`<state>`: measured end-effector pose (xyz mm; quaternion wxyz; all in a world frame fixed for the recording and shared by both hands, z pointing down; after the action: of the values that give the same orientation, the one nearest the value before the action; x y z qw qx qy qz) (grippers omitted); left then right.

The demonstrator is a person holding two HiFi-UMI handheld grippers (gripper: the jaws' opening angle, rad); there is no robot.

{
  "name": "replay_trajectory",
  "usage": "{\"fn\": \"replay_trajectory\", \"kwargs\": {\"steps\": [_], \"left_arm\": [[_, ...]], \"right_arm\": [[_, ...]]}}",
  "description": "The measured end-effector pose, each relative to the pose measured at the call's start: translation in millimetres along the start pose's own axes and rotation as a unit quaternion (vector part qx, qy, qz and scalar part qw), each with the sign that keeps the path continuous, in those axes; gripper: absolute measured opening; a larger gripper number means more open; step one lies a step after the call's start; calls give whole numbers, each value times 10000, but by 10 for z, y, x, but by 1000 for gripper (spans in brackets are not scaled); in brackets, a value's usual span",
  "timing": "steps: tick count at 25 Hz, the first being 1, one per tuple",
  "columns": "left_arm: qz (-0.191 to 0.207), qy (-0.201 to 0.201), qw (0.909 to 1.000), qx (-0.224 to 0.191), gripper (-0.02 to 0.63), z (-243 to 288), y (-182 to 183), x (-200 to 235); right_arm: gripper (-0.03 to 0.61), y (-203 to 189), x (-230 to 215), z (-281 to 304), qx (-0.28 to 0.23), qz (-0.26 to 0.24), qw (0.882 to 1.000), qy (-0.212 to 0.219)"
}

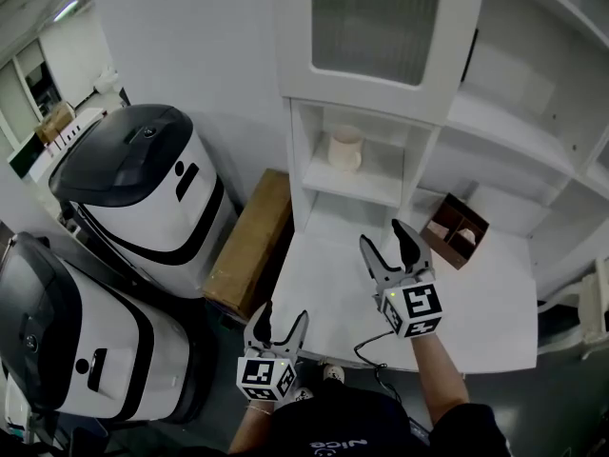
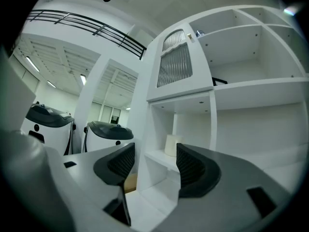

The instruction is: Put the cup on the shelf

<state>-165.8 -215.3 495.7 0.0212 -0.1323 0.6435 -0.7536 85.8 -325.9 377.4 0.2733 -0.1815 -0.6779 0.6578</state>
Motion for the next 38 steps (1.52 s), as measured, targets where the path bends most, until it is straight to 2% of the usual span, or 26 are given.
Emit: {"fn": "replay_trajectory", "kwargs": {"steps": [6,18,29,38], "left_arm": [[63,-33,10000,-66,304,-37,-16,-63],[176,-256,9995,100,304,-25,-150,-195],[344,-456,9974,444,304,-14,-370,-301],[335,-596,9966,470,304,16,-341,-363]], "right_arm": [[278,-181,170,-261,136,-253,9995,-91],[272,-744,330,-776,447,260,9978,-412],[267,-1331,593,-1149,1187,533,9894,-652],[253,-1346,571,-1188,1254,430,9889,-665]]}}
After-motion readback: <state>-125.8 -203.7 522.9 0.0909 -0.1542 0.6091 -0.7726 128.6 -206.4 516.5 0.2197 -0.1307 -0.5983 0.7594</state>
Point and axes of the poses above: the fingertips, and each gripper's own axes: z forward along the fingers, x to its left, y out of its top, the point moved 10 cm from there along -z, backward along the fingers, and after that the axes turned 9 degrees about y, right-handed, at the moved point
